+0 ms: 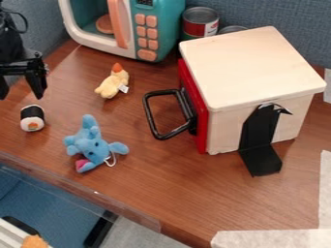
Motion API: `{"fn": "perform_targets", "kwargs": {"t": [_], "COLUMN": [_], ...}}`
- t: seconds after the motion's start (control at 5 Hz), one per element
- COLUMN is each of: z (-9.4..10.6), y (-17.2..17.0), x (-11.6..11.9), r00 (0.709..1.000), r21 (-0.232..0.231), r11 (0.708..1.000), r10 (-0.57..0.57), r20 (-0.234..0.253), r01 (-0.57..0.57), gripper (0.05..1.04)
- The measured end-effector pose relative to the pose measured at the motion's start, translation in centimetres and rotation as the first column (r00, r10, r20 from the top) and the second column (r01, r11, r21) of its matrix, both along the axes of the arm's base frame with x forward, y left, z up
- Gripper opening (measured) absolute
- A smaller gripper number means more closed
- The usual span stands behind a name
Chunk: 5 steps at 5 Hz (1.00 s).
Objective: Moved the blue toy elephant to the left of the table
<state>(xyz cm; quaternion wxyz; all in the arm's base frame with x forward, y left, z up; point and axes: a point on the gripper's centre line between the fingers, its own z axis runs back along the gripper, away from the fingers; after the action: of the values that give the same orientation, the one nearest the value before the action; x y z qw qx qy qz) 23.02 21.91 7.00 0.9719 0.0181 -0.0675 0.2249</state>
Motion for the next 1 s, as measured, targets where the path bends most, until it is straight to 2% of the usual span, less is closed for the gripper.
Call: {"fn": "perform_targets", "kwargs": {"t": [0.2, 0.4, 0.6, 0.8, 1.0], "z": [-1.0, -0.7, -0.3, -0.5, -1.6], "y": [-0.5, -3.9, -7.8, -11.3, -12.7], "x": [-0.3, -0.7, -0.8, -1.1, -1.3], "r00": [1.000, 0.992, 0.972, 0.933, 0.911], "r21": [-0.031, -0.084, -0.080, -0.105, -0.085], "r11": [1.000, 0.989, 0.969, 0.930, 0.914], "r10": [-0.006, -0.123, -0.235, -0.358, -0.403], "r20": [-0.021, -0.023, -0.018, -0.036, -0.085], "r01": [0.006, 0.121, 0.233, 0.352, 0.397], "gripper": [1.001, 1.001, 1.001, 1.001, 1.001]}}
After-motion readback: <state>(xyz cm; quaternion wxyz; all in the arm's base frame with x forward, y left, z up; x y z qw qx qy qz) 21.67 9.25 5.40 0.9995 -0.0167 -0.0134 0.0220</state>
